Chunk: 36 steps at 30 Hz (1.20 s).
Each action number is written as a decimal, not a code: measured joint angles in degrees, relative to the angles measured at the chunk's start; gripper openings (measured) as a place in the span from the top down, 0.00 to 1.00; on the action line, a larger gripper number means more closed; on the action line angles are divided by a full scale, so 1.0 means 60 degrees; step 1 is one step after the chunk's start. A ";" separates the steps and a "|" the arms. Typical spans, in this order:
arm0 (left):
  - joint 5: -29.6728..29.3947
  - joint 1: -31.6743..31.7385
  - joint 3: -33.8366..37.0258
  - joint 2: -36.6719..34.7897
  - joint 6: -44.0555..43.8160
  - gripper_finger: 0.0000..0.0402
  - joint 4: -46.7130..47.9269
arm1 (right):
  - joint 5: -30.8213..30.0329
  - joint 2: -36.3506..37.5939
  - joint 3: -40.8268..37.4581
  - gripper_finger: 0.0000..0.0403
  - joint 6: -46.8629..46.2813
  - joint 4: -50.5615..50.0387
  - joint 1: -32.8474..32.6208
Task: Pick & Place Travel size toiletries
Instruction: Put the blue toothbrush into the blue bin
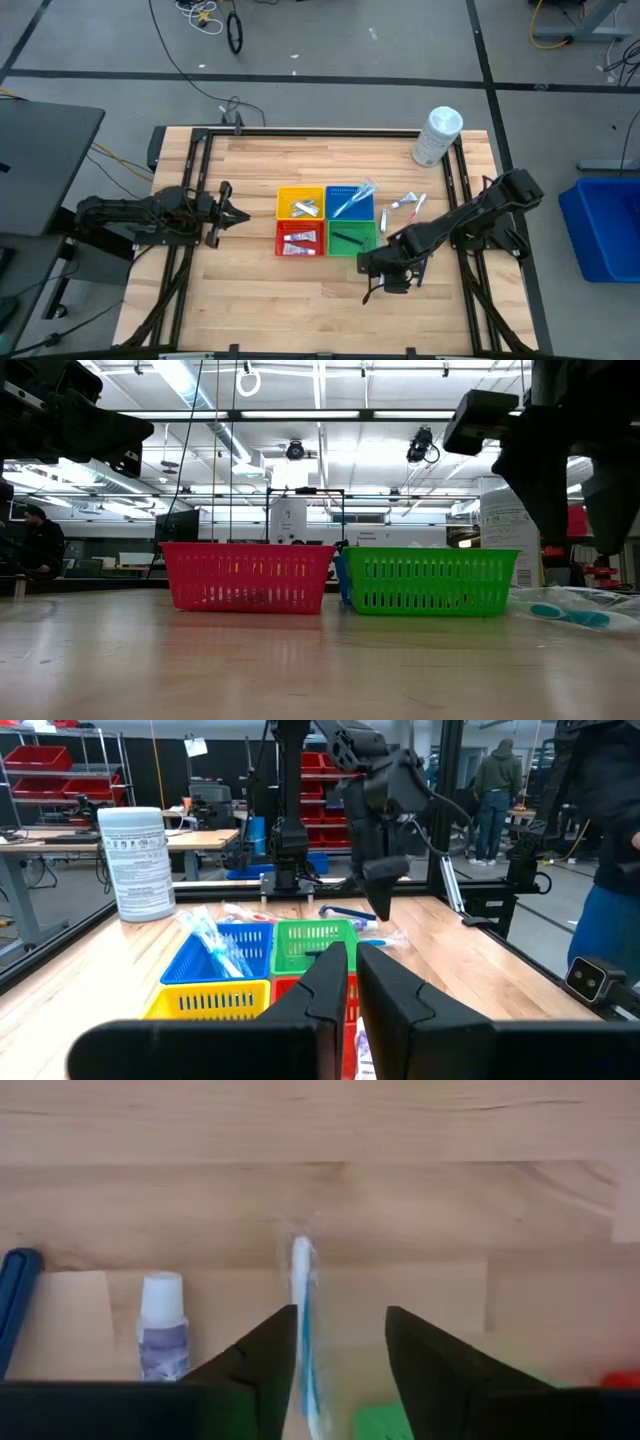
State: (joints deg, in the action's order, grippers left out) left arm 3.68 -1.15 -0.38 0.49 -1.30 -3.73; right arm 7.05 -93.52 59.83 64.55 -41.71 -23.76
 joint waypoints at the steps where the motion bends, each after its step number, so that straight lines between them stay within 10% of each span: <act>1: 0.0000 0.0000 0.0000 0.0000 0.0000 0.92 -0.0007 | 0.0004 -0.0056 0.0000 0.59 0.0000 -0.0008 -0.0014; 16: 0.0000 0.0000 0.0000 0.0000 0.0000 0.92 -0.0004 | -0.0415 -0.0348 -0.0004 0.44 0.0004 0.0029 -0.0098; 36: 0.0000 -0.0003 0.0003 -0.0004 0.0000 0.92 -0.0007 | -0.0834 -0.1672 -0.0011 0.54 -0.0436 0.0038 -0.0129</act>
State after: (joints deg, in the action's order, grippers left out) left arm 3.68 -1.16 -0.37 0.47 -1.30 -3.77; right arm 2.04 -103.55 59.77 61.94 -41.48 -24.53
